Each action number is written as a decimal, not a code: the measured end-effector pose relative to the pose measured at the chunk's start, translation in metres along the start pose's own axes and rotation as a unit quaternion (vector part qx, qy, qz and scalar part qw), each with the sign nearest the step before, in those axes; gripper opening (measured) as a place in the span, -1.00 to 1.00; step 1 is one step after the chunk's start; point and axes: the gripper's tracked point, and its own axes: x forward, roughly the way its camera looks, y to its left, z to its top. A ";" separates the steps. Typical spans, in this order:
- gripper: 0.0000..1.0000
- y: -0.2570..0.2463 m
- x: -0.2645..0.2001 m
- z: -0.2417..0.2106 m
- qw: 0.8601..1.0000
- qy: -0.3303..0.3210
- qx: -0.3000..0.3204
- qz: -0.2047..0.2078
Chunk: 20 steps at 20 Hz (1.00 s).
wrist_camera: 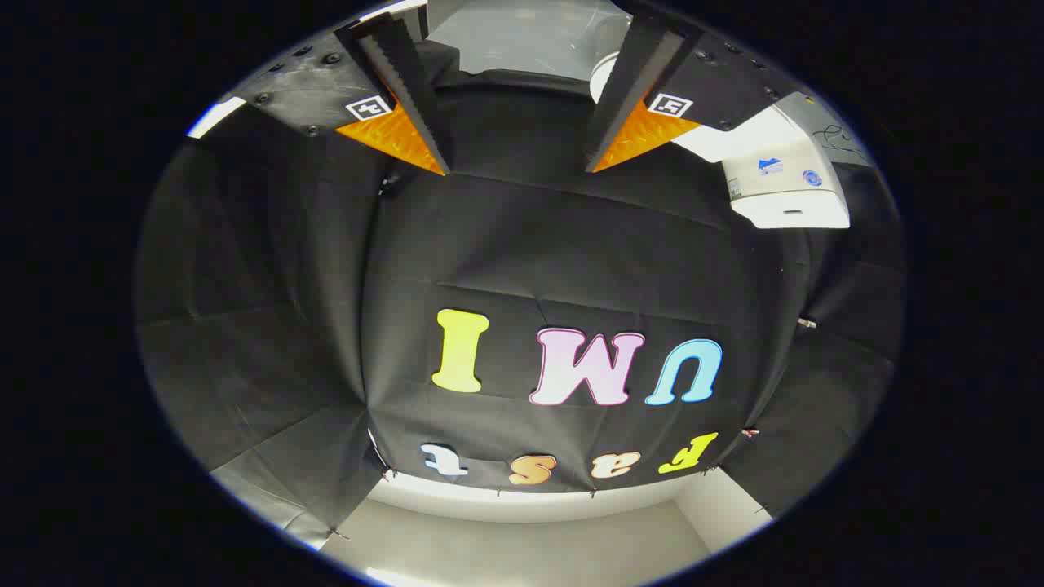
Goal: Open the toilet lid.
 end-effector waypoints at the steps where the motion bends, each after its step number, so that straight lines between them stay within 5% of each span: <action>1: 0.95 0.000 0.000 0.001 1.000 0.000 0.001 0.000; 20: 0.95 0.007 -0.001 0.000 1.000 0.001 -0.003 0.009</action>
